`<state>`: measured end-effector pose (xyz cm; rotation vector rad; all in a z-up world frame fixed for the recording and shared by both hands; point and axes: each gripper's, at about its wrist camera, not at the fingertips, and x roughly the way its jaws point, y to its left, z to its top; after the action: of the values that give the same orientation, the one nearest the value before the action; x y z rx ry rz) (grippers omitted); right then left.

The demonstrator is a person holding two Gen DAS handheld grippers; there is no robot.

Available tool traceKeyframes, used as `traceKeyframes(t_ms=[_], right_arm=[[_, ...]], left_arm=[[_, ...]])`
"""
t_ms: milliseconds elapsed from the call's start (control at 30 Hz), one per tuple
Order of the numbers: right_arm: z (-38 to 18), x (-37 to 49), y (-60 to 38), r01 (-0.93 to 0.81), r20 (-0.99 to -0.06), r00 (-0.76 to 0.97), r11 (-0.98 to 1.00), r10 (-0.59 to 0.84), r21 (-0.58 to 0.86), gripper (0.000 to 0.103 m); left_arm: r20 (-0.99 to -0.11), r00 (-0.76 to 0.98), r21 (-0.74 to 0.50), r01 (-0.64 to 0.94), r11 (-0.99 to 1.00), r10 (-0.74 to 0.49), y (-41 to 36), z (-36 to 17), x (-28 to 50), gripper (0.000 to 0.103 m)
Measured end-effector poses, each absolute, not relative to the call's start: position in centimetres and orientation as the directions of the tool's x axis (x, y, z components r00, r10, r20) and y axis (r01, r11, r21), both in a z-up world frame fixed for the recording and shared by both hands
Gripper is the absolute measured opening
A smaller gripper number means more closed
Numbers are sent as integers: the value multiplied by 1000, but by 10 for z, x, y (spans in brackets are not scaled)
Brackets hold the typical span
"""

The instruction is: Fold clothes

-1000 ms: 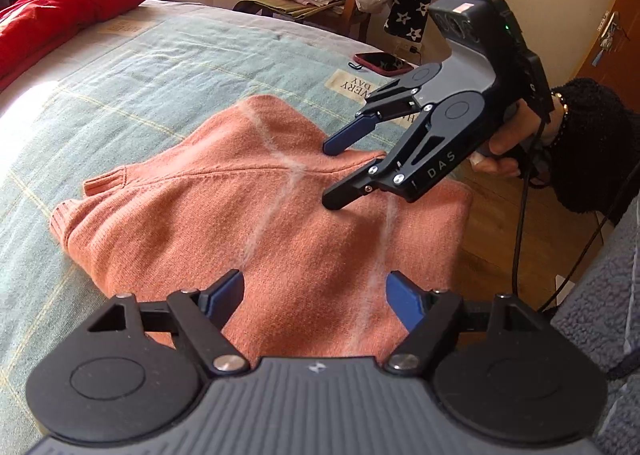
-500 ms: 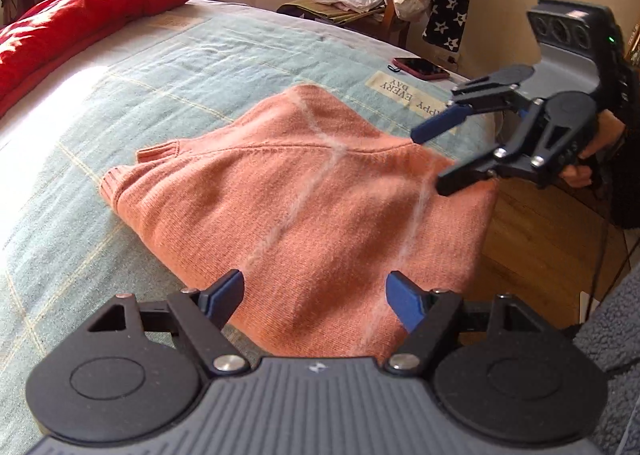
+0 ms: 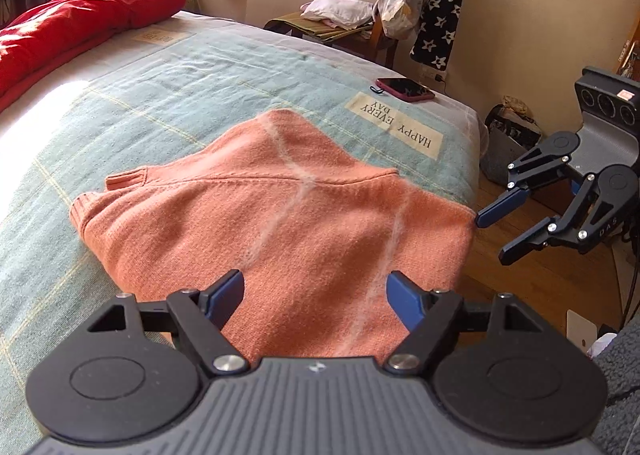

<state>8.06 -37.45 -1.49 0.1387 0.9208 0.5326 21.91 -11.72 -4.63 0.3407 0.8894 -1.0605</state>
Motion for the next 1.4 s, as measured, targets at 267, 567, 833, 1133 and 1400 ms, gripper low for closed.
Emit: traceKeyframes(t_ms=[267,567,833,1133,1400], right_arm=[[-31,91,-409,-256,-634,564,842,530,476,61],[-54,107,-392,-284,-690,421,809,588,515,10],[-65,105,-406,-227,-726,363,811,584,539,11],[5,132,-387,-377,-681,508,847,527,374,43],[-28,211,-355,-437,-706,409,803,578,404,45]], left_arm=[[-777,154,-157,891,426,-610,-133,-47,215,78],[-793,128,-137,915,380,-596,-138,-46,215,78],[-821,53,-182,920,348,-568,-126,-56,212,78],[-837,27,-200,914,353,-546,-112,-55,208,77],[-807,121,-157,899,408,-578,-131,-48,248,78]])
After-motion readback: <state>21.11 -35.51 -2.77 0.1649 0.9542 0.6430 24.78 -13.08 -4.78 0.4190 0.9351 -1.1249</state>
